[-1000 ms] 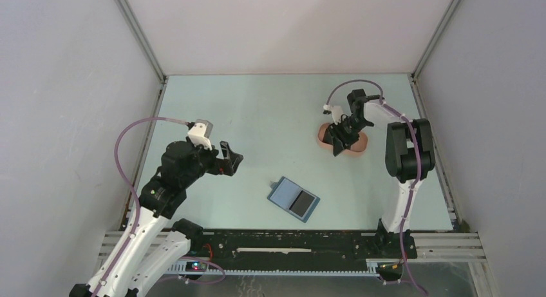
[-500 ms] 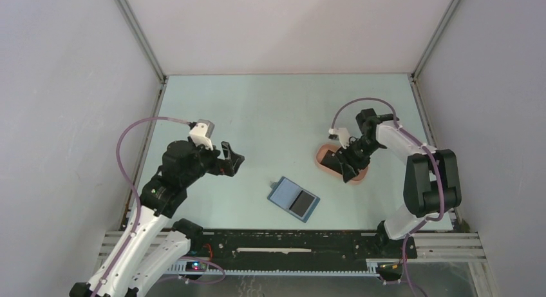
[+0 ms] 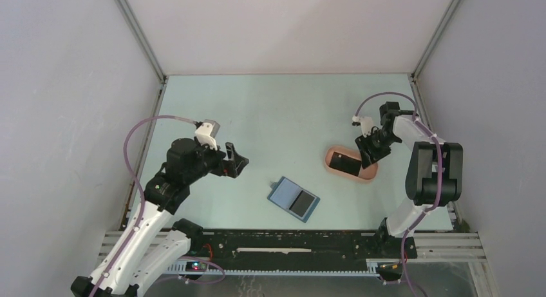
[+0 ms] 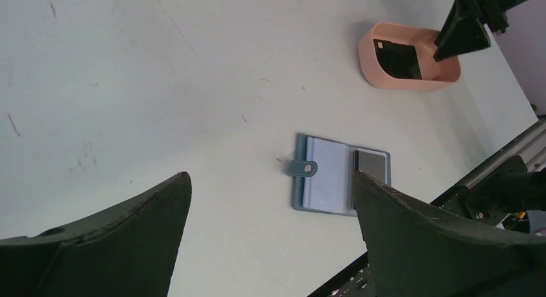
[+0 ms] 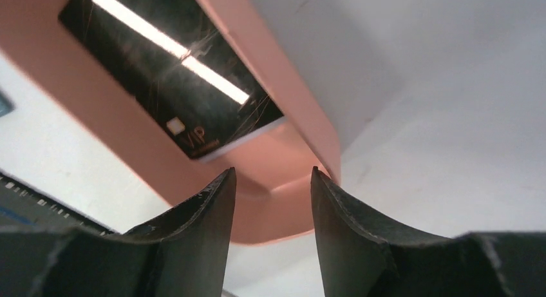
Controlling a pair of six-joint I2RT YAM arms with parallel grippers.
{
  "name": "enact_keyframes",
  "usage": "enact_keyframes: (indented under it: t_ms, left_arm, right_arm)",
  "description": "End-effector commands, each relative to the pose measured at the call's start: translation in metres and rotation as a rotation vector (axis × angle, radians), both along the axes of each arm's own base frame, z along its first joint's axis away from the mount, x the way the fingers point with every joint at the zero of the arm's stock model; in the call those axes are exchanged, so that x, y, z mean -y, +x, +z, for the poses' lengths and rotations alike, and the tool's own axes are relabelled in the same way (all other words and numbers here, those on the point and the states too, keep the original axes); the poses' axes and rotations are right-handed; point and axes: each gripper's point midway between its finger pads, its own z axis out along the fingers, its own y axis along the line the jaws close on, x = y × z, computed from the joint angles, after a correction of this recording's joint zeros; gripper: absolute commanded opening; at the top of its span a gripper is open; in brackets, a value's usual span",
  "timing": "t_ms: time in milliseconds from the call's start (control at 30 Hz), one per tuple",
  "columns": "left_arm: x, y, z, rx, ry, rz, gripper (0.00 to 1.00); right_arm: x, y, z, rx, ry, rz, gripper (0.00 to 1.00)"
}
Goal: Put the credit cards into the card holder
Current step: Move the storage box to the center of the board, then pick up the credit card from the storage box.
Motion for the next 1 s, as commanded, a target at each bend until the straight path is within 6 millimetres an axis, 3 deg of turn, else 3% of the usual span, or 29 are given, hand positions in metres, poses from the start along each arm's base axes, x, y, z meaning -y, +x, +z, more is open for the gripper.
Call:
enact_keyframes:
  t_ms: [0, 233, 300, 433, 533, 633, 867, 967]
  left_arm:
    - [0.005, 0.003, 0.000, 0.006, -0.021, -0.021, 1.00]
    - [0.009, 0.003, 0.002, 0.001, -0.046, -0.027, 1.00]
    - [0.010, 0.003, 0.003, -0.001, -0.053, -0.029, 1.00]
    - [0.012, 0.000, 0.007, 0.005, -0.093, -0.027, 1.00]
    - [0.021, 0.001, 0.011, 0.008, -0.194, -0.021, 0.99]
    - [0.040, 0.006, 0.013, 0.000, -0.332, -0.056, 0.99]
    - [0.095, 0.017, 0.027, 0.017, -0.457, -0.146, 0.98]
    - [0.124, 0.027, 0.018, -0.027, -0.461, -0.177, 0.98]
  right_arm:
    - [0.031, 0.056, 0.016, 0.170, -0.141, -0.083, 0.55]
    - [0.055, 0.112, 0.056, 0.383, -0.252, -0.129, 0.56]
    - [0.045, 0.110, 0.068, 0.394, -0.192, -0.108, 0.56]
    - [0.006, 0.084, 0.082, 0.372, 0.033, -0.111, 0.55]
    - [-0.019, 0.059, 0.074, 0.261, 0.202, -0.158, 0.55]
    - [-0.030, 0.049, 0.058, 0.166, 0.296, -0.234, 0.55]
    - [-0.020, 0.051, 0.020, 0.055, 0.299, -0.396, 0.65]
    - [-0.014, 0.056, 0.012, 0.046, 0.268, -0.449, 0.71]
